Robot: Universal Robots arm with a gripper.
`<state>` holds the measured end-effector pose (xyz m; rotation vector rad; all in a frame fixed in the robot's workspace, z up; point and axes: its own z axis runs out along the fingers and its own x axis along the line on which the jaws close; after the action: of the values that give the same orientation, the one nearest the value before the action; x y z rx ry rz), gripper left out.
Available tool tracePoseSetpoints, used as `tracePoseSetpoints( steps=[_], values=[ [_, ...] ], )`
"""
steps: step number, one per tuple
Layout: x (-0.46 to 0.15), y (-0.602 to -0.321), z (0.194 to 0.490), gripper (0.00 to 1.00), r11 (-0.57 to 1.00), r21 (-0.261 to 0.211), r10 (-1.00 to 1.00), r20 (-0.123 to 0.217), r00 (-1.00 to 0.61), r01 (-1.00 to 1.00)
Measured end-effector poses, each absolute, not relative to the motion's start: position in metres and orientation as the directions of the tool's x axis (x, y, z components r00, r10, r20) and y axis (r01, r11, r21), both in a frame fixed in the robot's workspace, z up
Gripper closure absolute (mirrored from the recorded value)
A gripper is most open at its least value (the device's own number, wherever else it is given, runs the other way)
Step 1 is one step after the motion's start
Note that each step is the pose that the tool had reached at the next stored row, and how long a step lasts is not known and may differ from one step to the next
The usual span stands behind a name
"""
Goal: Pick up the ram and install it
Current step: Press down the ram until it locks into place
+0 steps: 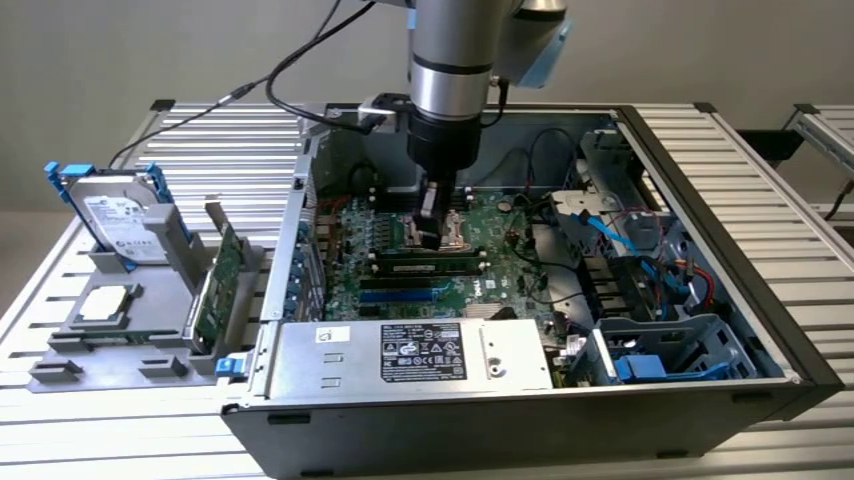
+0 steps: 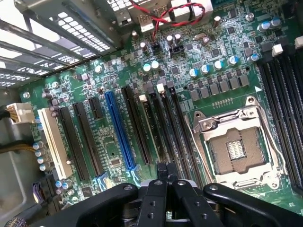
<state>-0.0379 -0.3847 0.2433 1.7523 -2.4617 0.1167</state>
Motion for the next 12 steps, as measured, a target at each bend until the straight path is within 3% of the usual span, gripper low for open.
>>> tracePoseSetpoints(
  steps=[12],
  values=[
    [-0.0379, -0.3847, 0.2479, 0.89, 0.468, 0.002, -0.875, 0.139, -0.464, -0.884]
  ],
)
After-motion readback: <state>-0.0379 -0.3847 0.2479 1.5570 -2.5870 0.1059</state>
